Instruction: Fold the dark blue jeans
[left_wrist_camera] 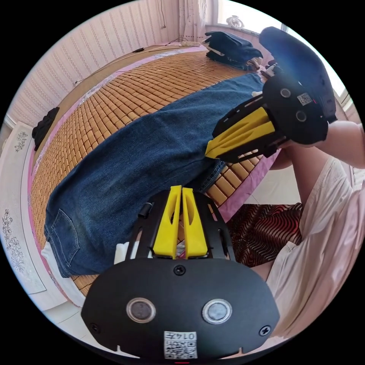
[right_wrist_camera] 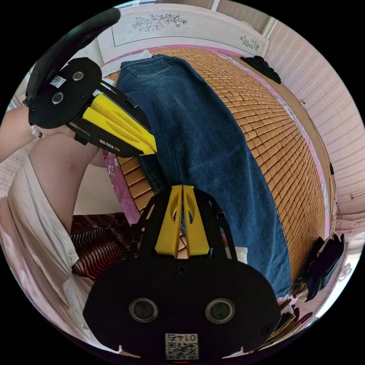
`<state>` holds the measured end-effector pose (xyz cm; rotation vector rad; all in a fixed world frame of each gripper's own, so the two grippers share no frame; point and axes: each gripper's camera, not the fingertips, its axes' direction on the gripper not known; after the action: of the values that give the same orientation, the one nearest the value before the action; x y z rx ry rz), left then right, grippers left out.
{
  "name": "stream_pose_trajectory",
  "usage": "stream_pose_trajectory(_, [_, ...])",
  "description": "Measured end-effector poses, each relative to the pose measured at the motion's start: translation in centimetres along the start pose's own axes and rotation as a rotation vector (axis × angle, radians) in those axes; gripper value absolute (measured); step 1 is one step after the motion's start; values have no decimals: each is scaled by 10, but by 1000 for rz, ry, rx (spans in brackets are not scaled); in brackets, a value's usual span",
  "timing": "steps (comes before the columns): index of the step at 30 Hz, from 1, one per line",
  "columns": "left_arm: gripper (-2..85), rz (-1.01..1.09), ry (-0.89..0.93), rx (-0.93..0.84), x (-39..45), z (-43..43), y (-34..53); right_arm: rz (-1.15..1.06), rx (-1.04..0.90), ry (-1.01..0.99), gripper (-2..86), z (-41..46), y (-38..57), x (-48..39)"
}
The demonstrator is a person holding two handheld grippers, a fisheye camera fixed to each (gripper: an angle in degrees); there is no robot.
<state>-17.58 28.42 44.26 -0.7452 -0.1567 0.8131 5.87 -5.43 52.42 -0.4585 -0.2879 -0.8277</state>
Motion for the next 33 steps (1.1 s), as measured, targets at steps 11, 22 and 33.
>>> stream_pose_trajectory(11, [-4, -79, 139, -67, -34, -17, 47, 5, -46, -160, -9, -24, -16, 16])
stream_pose_trajectory(22, [101, -324, -12, 144, -173, -105, 183, -46, 175, -265, 71, -98, -119, 71])
stream_pose_trajectory(33, [168, -646, -115, 360, -331, -140, 299, -92, 46, -368, 145, -35, -417, 59])
